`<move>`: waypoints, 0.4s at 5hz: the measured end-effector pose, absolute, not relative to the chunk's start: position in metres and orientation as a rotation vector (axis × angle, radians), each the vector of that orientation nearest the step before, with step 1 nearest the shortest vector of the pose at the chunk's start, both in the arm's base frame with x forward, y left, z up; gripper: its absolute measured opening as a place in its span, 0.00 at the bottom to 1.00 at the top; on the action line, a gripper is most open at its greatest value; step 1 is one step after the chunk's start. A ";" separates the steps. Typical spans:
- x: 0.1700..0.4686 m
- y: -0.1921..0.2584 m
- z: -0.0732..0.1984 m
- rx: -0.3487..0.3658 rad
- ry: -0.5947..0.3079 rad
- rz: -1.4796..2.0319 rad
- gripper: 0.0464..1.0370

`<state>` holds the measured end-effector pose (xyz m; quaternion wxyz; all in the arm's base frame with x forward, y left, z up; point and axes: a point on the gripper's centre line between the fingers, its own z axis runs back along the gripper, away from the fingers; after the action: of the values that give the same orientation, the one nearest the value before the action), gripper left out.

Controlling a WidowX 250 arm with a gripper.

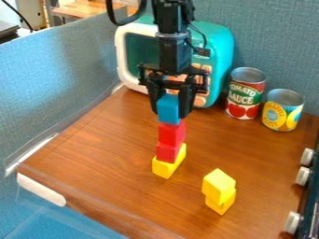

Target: Put the blue cube on top of the red cube

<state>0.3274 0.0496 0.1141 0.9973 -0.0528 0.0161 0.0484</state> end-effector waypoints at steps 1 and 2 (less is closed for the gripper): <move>0.327 0.051 0.113 -0.097 0.039 0.116 0.56; 0.327 0.053 0.107 -0.089 0.057 0.124 0.56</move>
<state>0.3267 0.0525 0.1072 0.9967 -0.0444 0.0283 0.0621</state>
